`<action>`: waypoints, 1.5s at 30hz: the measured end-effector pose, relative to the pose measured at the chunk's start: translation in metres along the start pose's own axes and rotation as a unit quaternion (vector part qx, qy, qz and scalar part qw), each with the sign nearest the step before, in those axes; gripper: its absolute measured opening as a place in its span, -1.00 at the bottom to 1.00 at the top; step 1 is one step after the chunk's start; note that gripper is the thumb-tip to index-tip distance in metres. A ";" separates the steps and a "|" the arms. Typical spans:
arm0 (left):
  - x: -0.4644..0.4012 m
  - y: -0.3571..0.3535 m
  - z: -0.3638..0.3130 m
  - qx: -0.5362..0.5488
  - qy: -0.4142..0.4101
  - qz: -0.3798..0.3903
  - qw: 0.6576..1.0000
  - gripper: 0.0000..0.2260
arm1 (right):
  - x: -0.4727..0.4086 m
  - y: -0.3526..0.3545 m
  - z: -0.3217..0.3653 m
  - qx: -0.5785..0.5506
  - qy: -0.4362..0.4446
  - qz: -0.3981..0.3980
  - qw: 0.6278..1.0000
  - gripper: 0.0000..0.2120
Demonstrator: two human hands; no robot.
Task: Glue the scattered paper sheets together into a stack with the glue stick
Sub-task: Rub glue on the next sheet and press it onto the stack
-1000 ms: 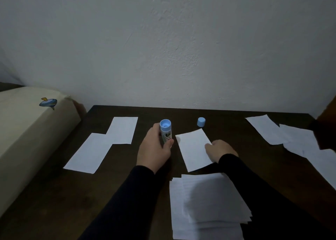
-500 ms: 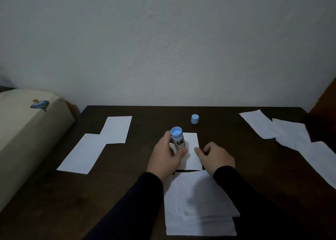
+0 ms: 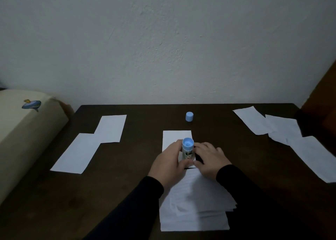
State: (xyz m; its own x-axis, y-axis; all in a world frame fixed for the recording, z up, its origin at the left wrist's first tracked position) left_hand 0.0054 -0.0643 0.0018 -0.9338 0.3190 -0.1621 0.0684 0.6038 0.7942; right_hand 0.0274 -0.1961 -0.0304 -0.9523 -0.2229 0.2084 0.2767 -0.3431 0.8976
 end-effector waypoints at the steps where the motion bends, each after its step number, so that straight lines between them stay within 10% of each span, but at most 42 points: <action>1: -0.001 0.001 0.001 -0.013 -0.004 0.002 1.000 -0.74 | -0.001 0.000 0.000 -0.001 -0.004 0.002 1.000 -0.55; 12: 0.001 0.031 0.048 -0.027 0.093 0.013 0.995 -0.68 | -0.002 -0.003 -0.001 0.000 -0.014 0.020 1.000 -0.51; 17: 0.004 0.051 0.054 0.135 0.144 -0.095 0.976 -0.25 | 0.000 -0.004 0.003 0.022 -0.030 0.033 0.999 -0.51; 31: 0.003 0.055 0.082 0.359 0.238 -0.197 0.881 -0.59 | -0.004 0.013 0.015 0.098 -0.090 -0.093 0.987 -0.56; 37: -0.004 0.029 0.093 0.234 0.278 -0.136 0.922 -0.76 | -0.010 -0.008 -0.007 0.031 -0.046 0.011 0.998 -0.47; 45: -0.008 0.023 0.093 0.102 0.260 -0.109 0.954 -0.54 | -0.008 -0.005 -0.014 0.054 -0.143 -0.052 0.987 -0.44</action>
State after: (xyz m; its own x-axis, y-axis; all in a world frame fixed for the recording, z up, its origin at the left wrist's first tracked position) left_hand 0.0474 0.0150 -0.0334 -0.9778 -0.2050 0.0442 -0.1307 0.7605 0.6361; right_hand 0.0349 -0.2053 -0.0419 -0.9764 0.0808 0.2001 0.1748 -0.2480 0.9529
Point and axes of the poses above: each hand's wrist, its own x-axis away from the middle knuckle, its own y-axis out of the back of the hand, z = x × y, the point moved 6 cm from there along -x, towards the middle knuckle, and after that the axes turned 9 degrees about -x, right-handed, at the moved point
